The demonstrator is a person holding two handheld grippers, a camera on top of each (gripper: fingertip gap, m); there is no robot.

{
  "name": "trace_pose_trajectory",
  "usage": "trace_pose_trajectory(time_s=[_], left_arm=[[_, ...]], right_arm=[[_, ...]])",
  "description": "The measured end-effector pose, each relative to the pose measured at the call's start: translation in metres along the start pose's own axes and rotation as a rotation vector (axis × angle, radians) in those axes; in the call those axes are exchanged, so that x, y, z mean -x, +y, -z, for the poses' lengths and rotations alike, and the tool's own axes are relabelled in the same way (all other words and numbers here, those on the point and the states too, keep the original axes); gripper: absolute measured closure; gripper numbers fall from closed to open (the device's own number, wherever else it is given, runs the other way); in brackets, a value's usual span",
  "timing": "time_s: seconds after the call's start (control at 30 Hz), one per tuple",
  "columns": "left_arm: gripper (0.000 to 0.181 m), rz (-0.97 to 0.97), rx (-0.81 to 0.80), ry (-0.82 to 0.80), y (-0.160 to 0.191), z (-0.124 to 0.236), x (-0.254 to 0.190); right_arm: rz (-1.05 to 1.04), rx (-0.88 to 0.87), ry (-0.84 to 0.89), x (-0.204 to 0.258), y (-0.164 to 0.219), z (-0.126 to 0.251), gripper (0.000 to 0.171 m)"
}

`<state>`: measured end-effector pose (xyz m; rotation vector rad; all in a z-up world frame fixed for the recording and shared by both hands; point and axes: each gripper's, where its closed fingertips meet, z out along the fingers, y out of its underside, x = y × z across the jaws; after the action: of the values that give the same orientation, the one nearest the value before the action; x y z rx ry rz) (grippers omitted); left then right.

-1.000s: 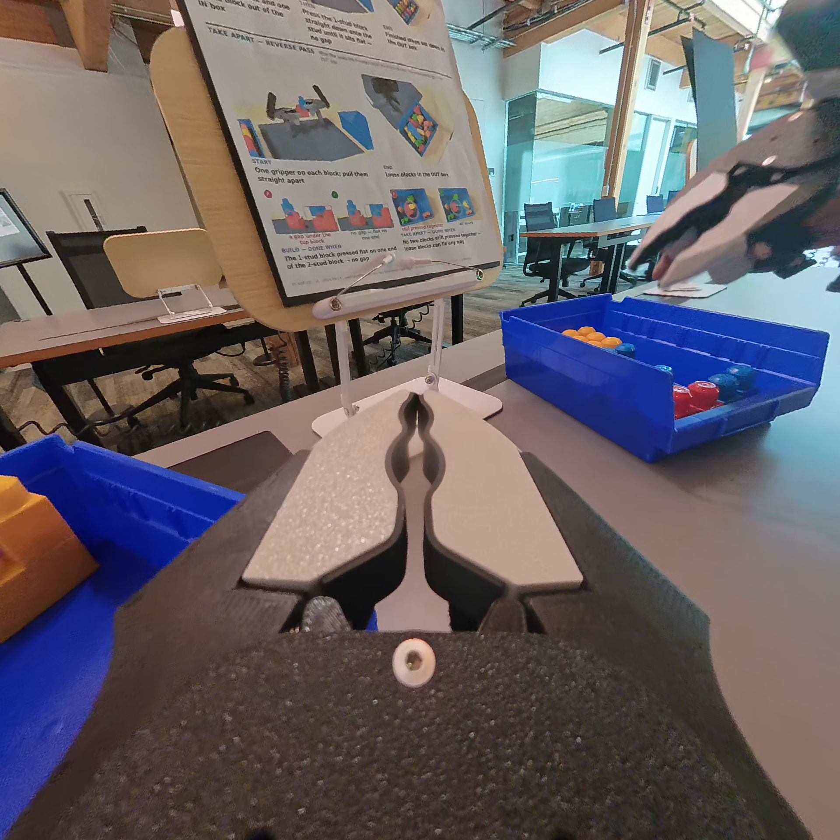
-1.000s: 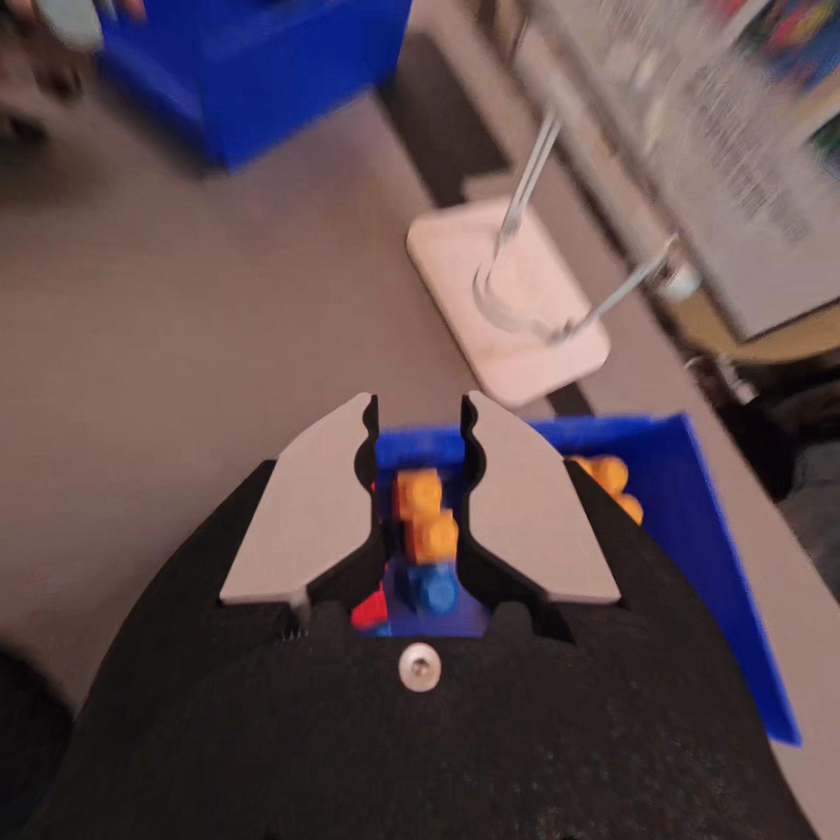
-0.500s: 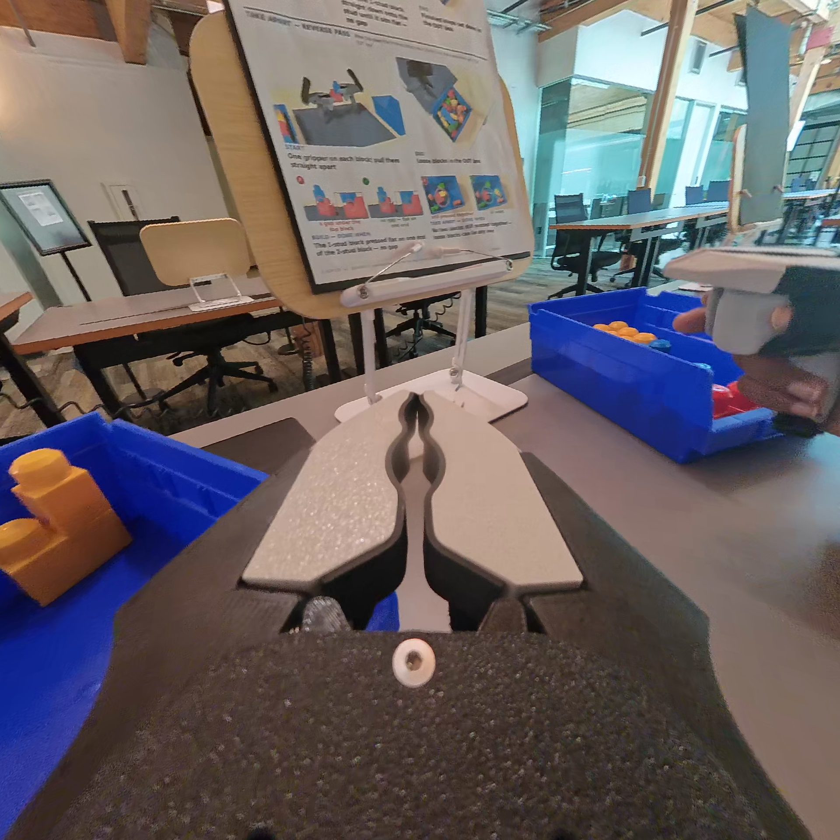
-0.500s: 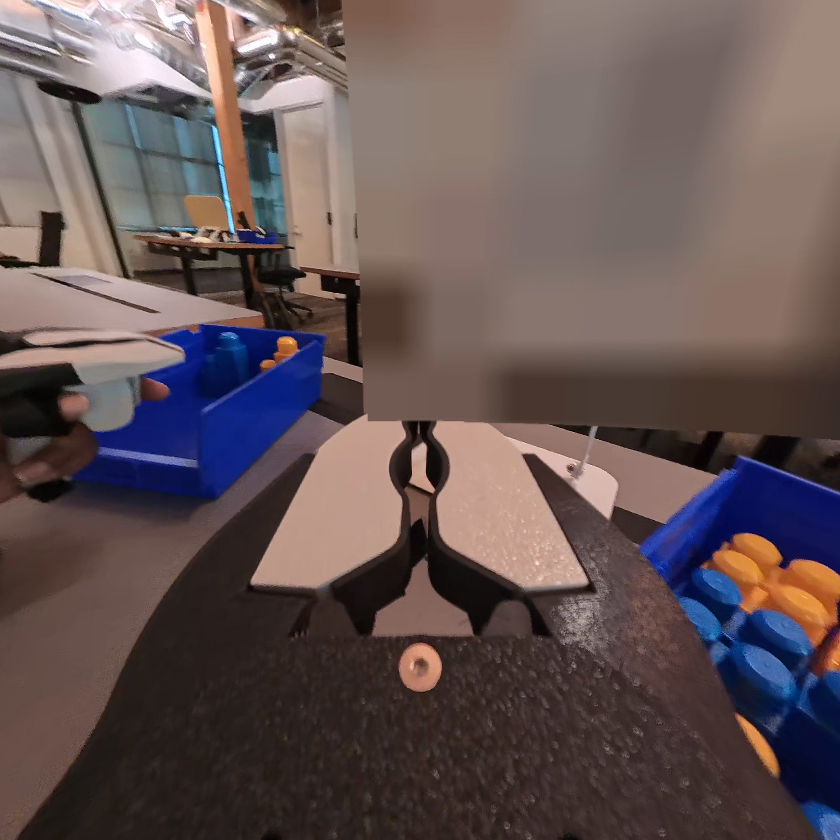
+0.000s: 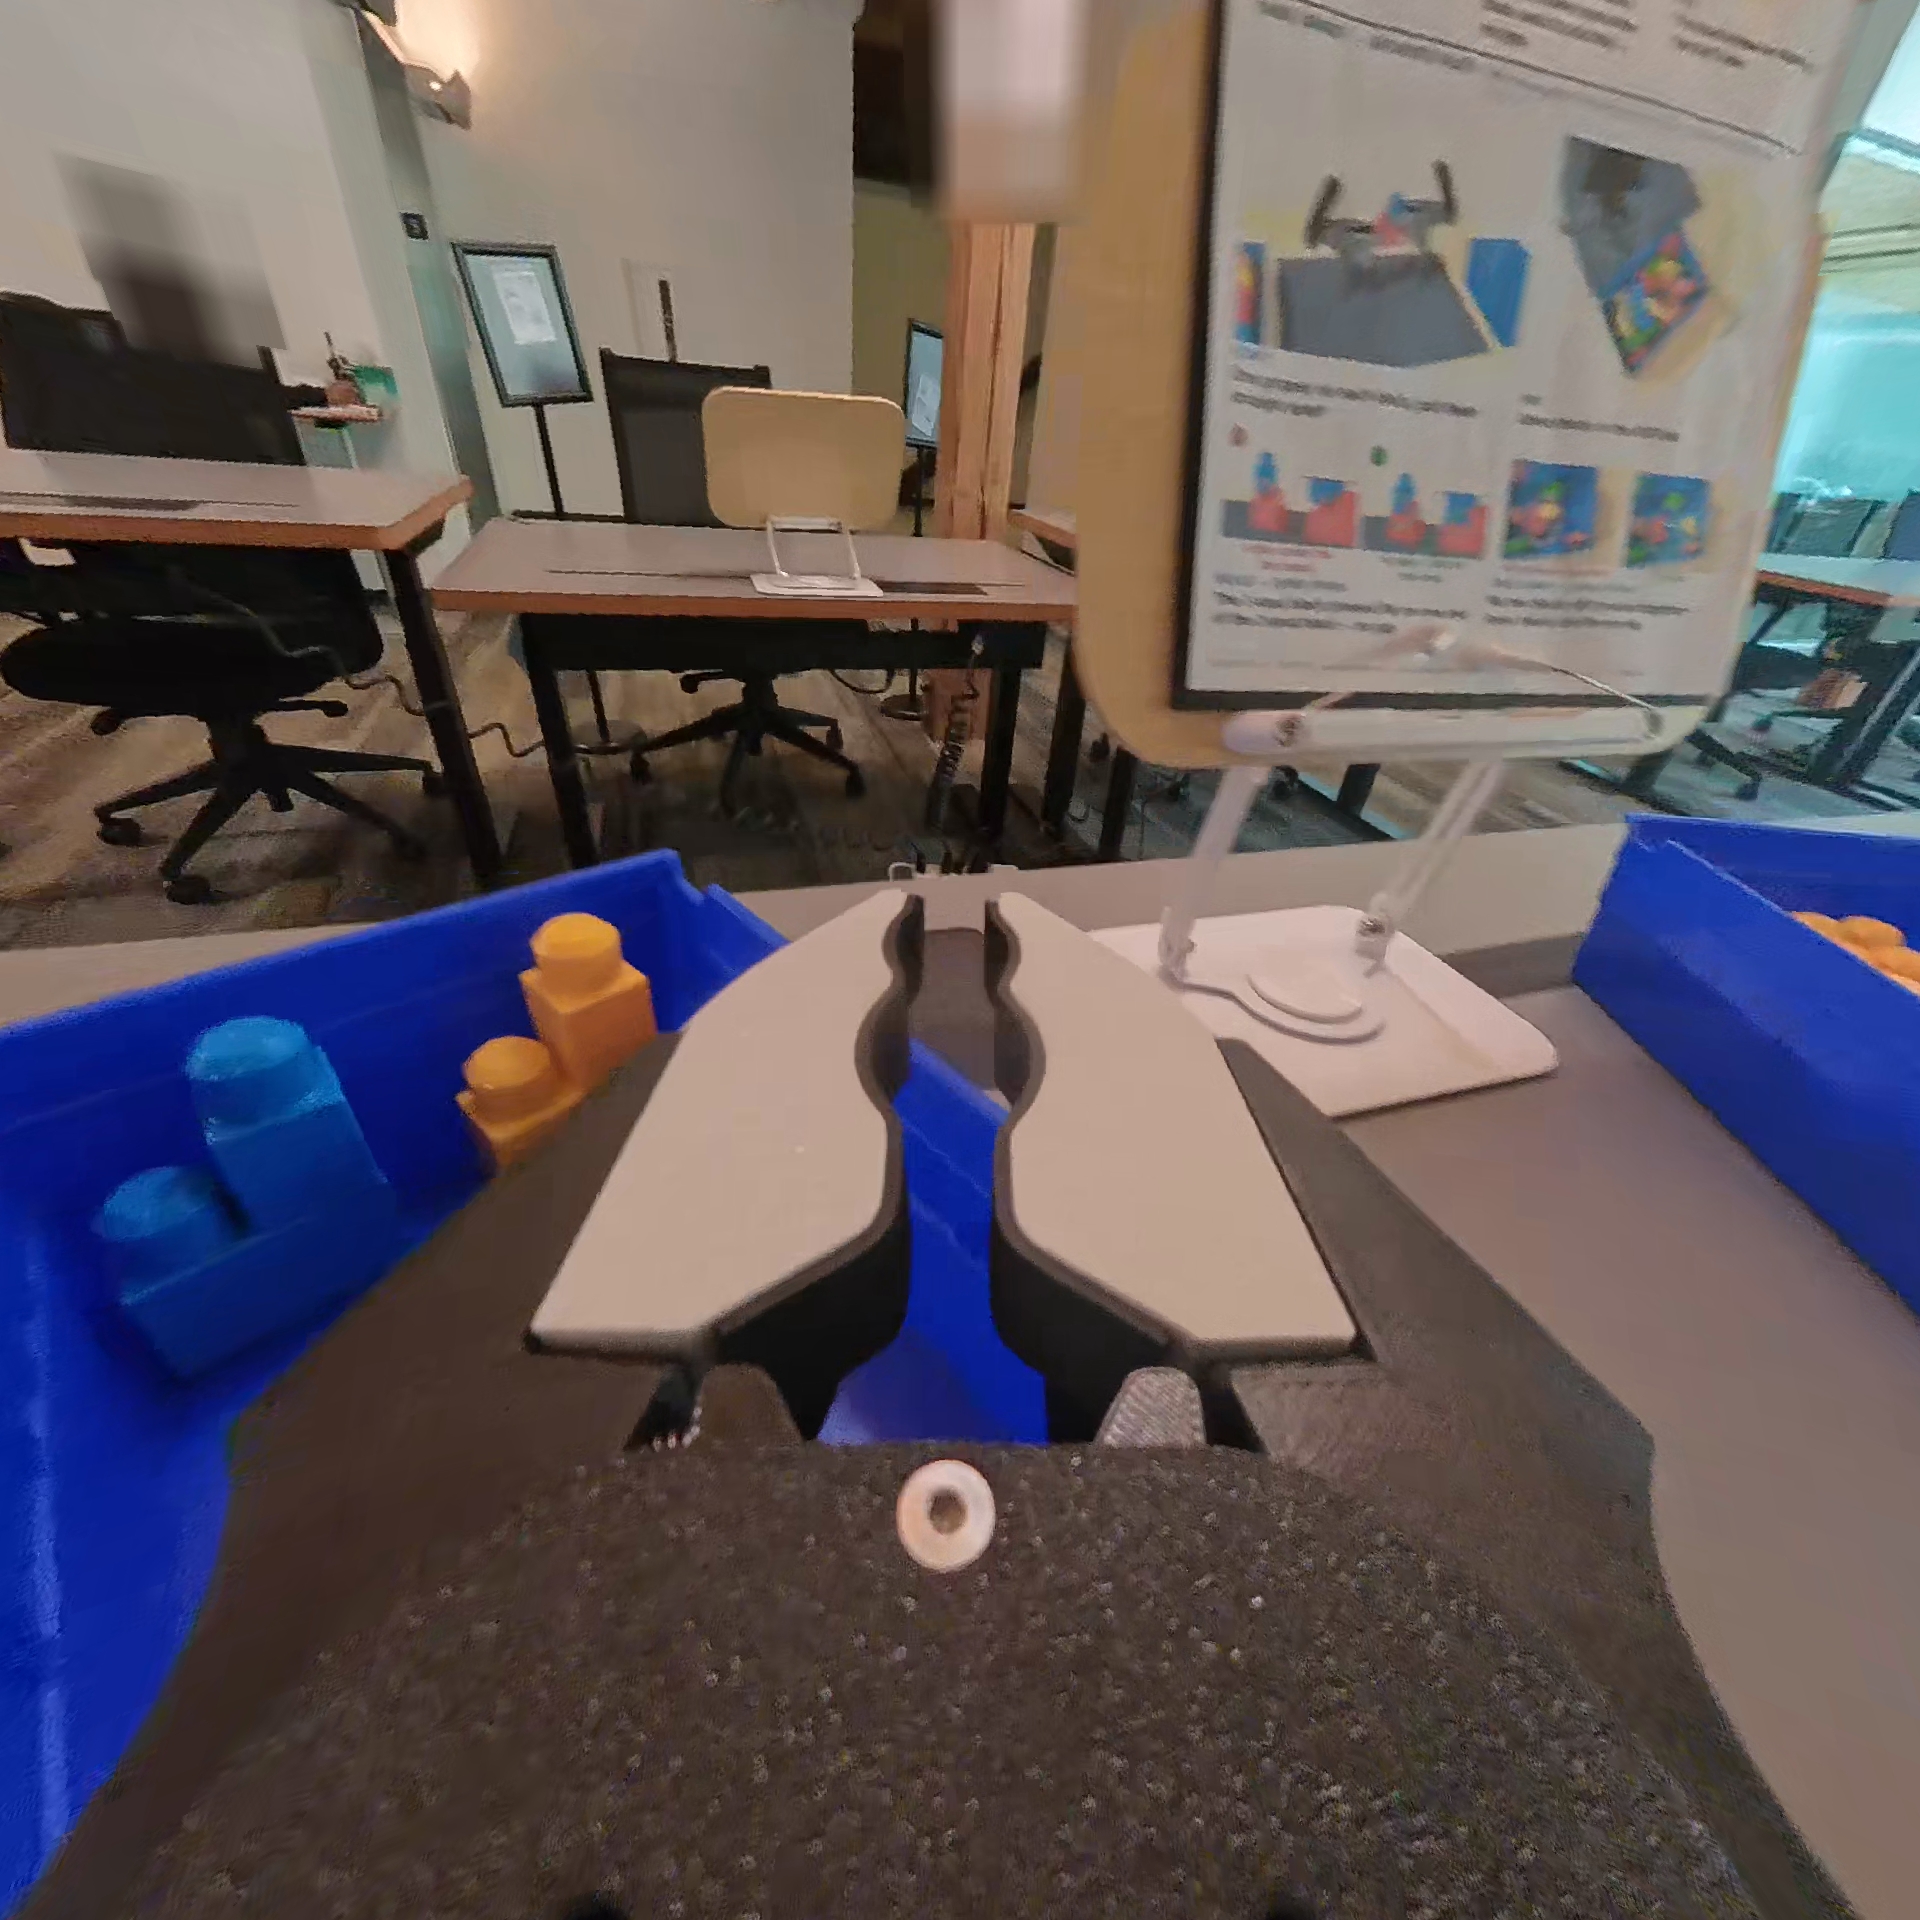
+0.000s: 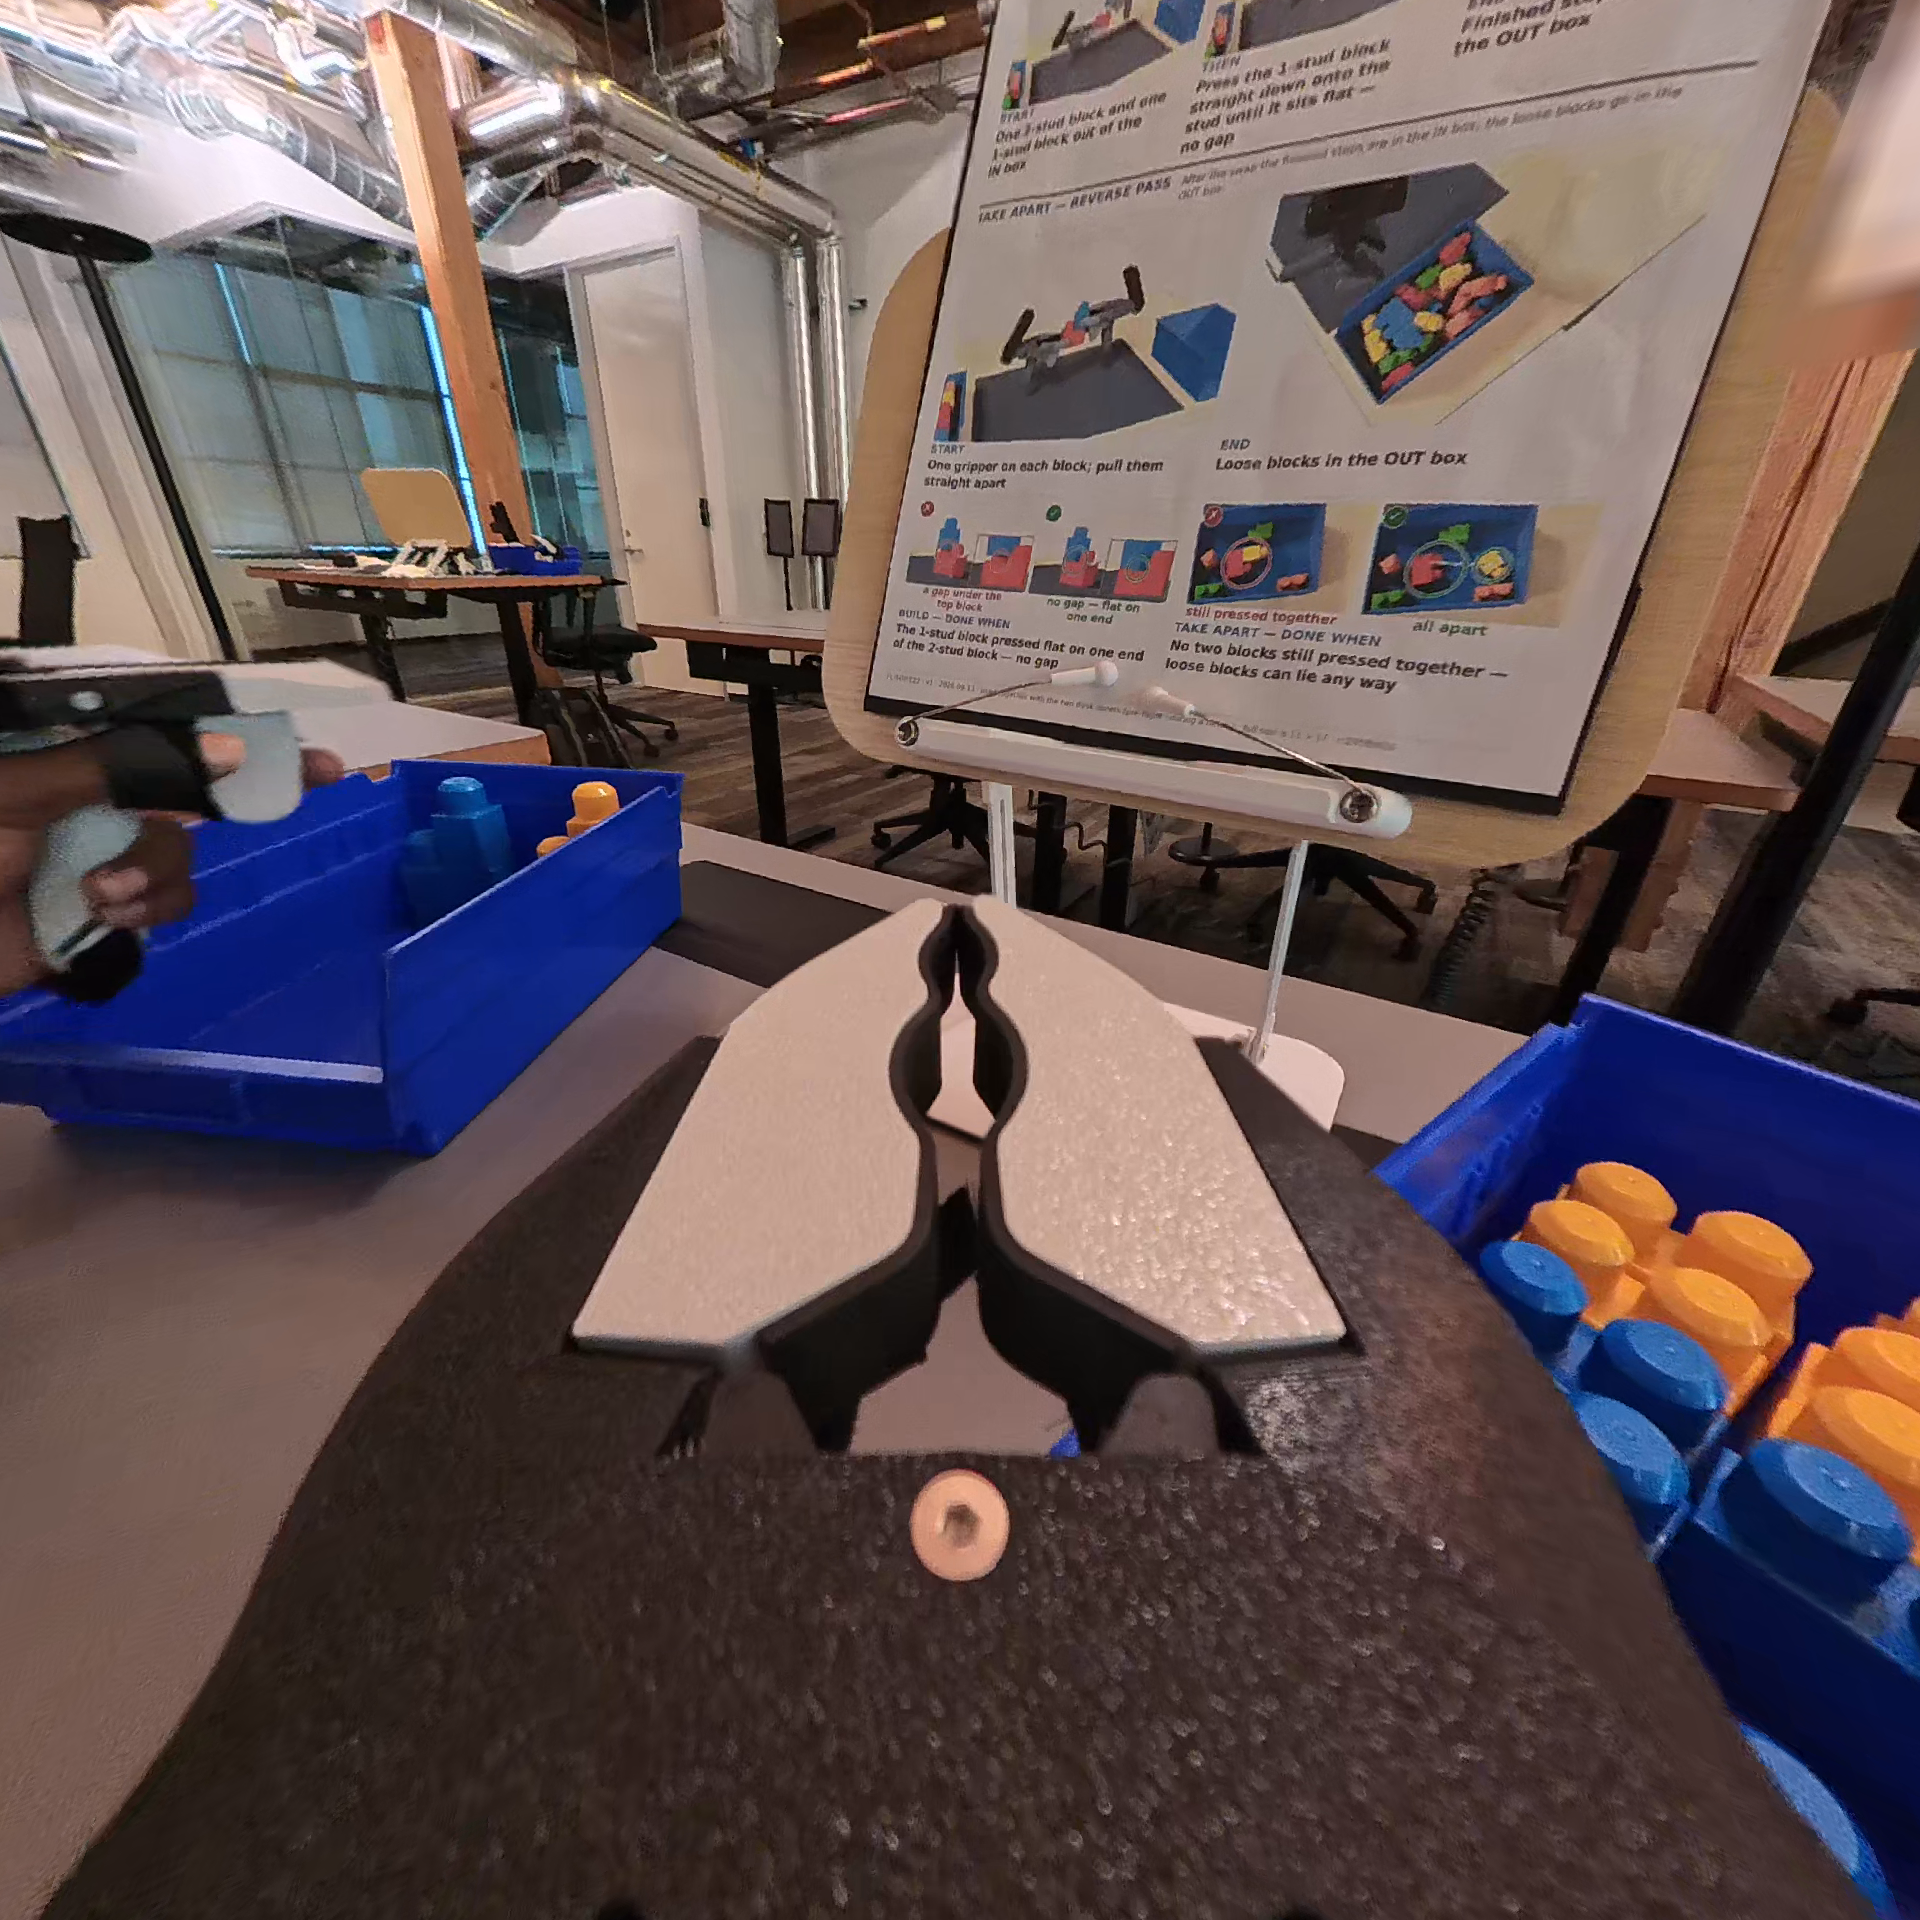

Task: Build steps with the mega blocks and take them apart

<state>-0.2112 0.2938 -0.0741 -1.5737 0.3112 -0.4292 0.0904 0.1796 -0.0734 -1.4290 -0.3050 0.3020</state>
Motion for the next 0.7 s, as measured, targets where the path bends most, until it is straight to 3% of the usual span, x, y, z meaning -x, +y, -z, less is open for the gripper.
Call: trace_pose_trajectory(time_s=[0.13, 0.3, 0.7], left_arm=[[0.150, -0.058, 0.146, -0.099, 0.020, -0.032, 0.047], [0.138, -0.113, 0.318, -0.233, 0.053, -0.058, 0.096], [0.129, -0.248, 0.639, -0.332, 0.101, -0.100, 0.127]], right_arm=[[0.010, -0.008, -0.024, 0.002, 0.000, 0.000, 0.171], [0.016, -0.007, -0.053, 0.004, 0.003, -0.001, 0.171], [0.006, 0.007, -0.092, 0.009, 0.009, -0.003, 0.171]])
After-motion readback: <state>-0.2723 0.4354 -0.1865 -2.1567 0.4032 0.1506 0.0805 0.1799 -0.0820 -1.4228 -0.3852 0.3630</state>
